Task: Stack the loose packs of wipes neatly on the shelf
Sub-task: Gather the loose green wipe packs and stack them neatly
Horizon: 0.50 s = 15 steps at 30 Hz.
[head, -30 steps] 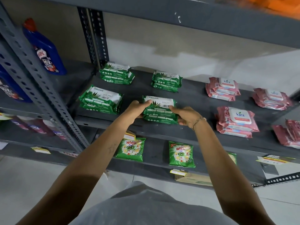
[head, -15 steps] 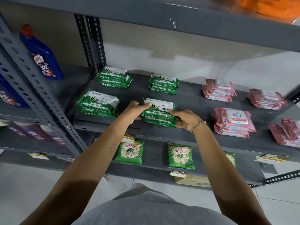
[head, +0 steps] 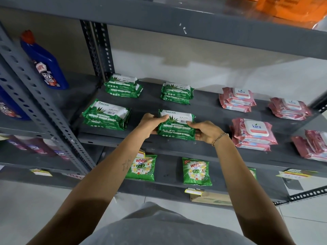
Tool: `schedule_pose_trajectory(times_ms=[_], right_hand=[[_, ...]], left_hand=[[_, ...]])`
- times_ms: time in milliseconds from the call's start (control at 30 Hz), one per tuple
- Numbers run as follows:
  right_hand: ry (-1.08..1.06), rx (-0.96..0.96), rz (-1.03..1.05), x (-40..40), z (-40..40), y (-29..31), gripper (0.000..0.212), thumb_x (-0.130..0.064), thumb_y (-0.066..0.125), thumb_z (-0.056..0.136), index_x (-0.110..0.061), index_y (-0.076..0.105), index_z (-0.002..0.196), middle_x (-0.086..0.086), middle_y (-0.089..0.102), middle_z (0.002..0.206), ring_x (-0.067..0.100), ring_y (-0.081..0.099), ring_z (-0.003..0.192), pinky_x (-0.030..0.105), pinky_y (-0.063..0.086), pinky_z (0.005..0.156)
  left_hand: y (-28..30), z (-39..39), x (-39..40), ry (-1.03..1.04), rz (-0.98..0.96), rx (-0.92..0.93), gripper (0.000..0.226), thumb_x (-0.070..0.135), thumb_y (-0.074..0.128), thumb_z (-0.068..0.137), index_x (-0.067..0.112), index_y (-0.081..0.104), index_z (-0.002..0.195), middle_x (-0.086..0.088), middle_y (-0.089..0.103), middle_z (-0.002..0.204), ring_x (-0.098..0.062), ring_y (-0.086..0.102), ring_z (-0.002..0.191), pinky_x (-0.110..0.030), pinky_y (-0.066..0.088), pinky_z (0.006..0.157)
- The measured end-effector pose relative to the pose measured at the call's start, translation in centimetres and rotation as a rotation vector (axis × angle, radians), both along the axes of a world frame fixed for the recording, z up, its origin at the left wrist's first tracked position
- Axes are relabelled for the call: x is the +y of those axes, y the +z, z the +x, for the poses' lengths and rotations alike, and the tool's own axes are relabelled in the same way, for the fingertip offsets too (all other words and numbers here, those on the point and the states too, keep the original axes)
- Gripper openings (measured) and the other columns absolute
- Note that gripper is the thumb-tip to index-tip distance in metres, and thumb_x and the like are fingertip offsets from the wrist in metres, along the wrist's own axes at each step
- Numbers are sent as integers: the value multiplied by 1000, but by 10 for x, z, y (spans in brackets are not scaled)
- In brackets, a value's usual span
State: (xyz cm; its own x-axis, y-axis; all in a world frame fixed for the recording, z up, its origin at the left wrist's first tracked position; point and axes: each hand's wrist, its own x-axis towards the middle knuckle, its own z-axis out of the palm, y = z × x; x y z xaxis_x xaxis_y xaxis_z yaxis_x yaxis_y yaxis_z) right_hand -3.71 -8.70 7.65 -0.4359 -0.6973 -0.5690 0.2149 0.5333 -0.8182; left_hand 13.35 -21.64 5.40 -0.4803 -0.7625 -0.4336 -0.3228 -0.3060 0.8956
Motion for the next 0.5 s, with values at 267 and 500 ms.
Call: schedule_pose_trajectory(times_ms=[267,500], right_hand=[[22,8,-1,-5,3,0,16,-16,73,79,-7,61,85,-2,60,90,13,54,82,27,47,65],[18,-17,-3,-2,1,-1,28,-23,75,76,-5,62,92,11,57,119,18,59,87,29,52,70]], left_hand=[[5,4,1,21,-24,-42,30,42,76,76,17,63,84,-8,64,110,-27,61,106,-37,56,75],[13,8,4,-62,-294,-266,52,60,62,79,15,45,59,-1,50,61,-18,51,59,-28,38,52]])
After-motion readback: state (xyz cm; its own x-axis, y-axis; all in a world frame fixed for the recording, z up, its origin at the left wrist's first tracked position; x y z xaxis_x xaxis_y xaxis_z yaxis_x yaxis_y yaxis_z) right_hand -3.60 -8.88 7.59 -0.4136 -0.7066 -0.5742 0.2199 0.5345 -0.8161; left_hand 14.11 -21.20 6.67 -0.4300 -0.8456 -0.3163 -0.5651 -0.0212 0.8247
